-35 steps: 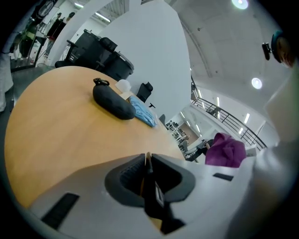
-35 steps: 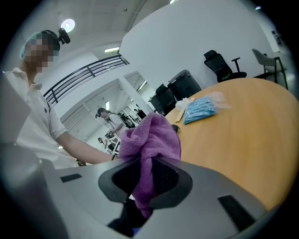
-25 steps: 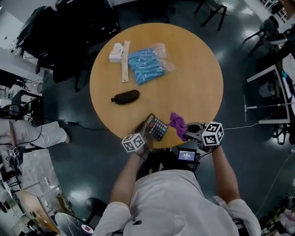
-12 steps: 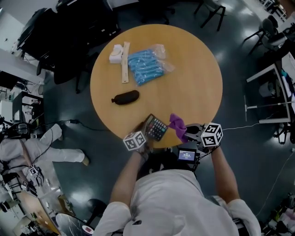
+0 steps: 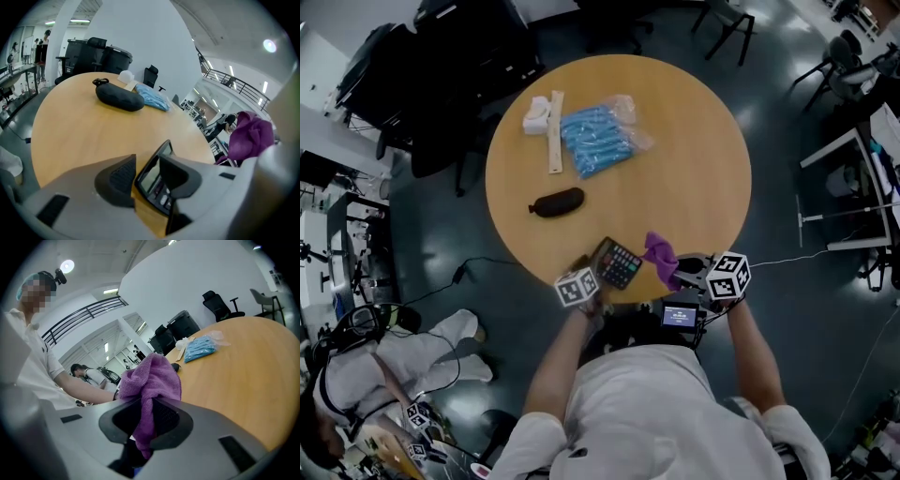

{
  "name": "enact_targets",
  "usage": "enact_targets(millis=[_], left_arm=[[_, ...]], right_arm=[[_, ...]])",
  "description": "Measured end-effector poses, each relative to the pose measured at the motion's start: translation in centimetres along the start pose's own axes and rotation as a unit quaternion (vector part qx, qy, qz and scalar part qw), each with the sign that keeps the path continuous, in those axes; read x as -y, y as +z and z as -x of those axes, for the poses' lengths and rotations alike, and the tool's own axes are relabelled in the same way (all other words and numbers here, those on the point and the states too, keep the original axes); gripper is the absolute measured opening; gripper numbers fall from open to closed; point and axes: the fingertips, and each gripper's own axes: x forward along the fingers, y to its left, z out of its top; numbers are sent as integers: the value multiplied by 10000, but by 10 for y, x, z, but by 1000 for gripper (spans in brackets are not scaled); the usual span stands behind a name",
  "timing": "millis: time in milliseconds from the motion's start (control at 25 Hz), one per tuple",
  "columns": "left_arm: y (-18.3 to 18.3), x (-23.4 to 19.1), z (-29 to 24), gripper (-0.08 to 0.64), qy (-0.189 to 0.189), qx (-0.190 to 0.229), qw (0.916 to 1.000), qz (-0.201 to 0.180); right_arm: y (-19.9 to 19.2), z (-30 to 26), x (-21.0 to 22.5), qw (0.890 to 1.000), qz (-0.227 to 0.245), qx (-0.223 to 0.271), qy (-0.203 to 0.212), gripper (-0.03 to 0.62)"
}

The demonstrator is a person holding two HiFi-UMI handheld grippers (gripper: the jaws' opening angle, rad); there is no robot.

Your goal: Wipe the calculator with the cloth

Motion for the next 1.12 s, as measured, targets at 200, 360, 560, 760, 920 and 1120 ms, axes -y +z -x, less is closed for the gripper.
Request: enact_targets(millis=[200,360,560,760,920,1120], left_arm=[[8,-4,11,141,16,121,9999,22],[21,0,39,141,-55,603,9982,36],[59,37,102,40,-241,1693,9818,-828],[73,76,154,8,-304,2264,9589,-1683],[73,88,177,8,-304,2424,9538,-1746],[70,88,194,8,-250,2480,9490,-1929]], right_arm=[[7,2,8,9994,-57,151,-311,67],[12,3,28,9946,-47,258,-1002,67],[18,0,56,9807,255,140,-1931,67],[13,-3,98,9535,443,-161,-2978,67],[-1,-17,133,9373,283,-521,-3435,67],[-25,-49,162,9246,76,-979,-3680,67]])
